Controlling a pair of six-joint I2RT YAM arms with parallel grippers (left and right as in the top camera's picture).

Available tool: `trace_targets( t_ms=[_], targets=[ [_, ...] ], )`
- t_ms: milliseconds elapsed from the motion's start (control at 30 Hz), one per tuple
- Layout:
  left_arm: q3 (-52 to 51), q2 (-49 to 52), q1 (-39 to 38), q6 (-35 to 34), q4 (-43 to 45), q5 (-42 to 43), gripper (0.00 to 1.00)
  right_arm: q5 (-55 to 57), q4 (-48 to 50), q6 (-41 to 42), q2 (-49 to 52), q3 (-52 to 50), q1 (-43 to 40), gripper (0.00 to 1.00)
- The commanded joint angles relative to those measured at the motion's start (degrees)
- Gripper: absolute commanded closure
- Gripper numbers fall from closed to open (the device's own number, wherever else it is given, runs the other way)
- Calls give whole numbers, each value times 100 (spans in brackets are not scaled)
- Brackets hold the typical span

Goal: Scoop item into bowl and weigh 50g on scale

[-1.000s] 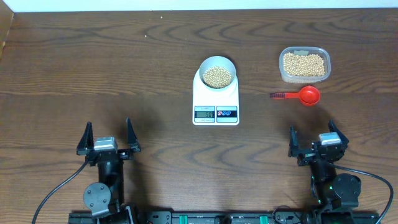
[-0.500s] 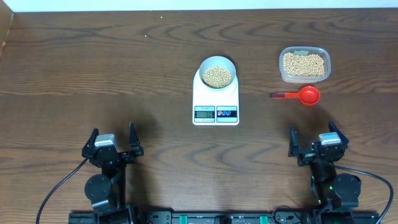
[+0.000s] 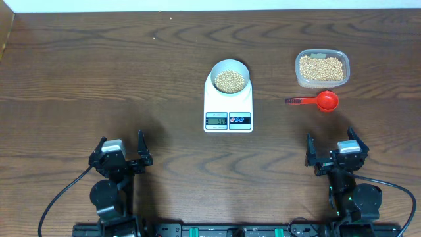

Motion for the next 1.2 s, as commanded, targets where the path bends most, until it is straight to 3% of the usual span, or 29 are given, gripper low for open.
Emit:
trace_targets(
  t_ms=[0, 267, 1167],
  targets=[
    [-42, 87, 35, -68, -289, 52, 2, 39, -26, 68, -39, -9, -20, 1],
    [-42, -544, -4, -66, -240, 28, 2, 39, -24, 68, -39, -9, -20, 1],
    [-42, -527, -369, -66, -284, 33, 2, 42, -24, 68, -39, -9, -20, 1]
  ],
)
